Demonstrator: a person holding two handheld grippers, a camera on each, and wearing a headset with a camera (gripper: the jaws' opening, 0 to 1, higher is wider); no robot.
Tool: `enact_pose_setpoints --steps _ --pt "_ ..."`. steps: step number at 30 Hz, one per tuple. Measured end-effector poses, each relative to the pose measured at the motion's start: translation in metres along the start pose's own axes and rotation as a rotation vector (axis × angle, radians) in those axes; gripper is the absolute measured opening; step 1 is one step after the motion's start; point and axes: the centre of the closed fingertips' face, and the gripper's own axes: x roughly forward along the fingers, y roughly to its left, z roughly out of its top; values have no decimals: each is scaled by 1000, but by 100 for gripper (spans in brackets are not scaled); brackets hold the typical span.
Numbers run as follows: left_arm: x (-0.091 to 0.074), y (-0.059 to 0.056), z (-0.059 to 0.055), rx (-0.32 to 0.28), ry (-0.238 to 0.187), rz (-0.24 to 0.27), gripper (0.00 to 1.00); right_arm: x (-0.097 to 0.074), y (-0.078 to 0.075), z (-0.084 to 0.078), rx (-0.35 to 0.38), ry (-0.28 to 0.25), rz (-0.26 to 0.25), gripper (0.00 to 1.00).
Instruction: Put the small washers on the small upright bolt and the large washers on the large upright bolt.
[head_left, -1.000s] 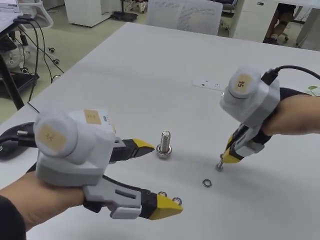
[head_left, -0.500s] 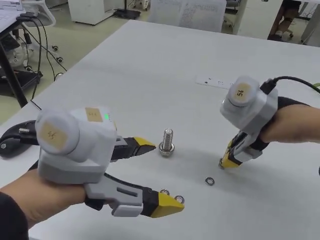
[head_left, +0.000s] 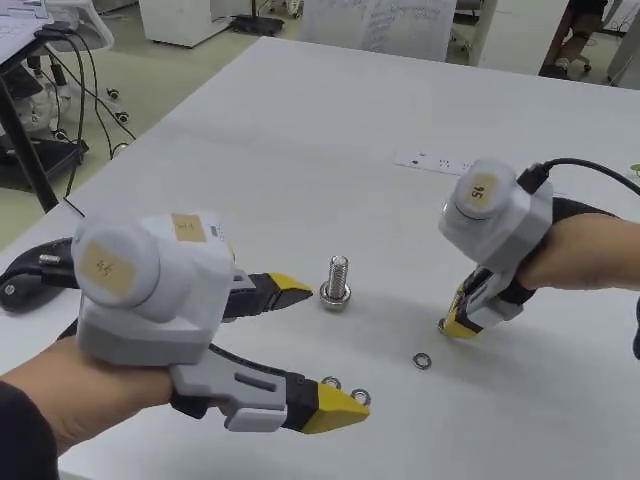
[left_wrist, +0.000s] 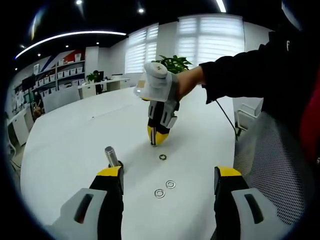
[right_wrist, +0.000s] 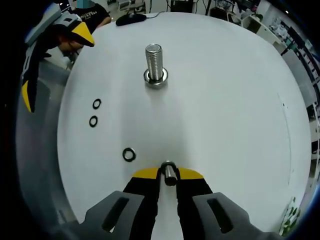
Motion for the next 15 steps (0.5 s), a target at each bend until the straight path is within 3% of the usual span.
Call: enact_pose_setpoints --steps 15 --pt "0 -2 1 2 -2 0 73 -10 1 -3 -6 -3 -18 18"
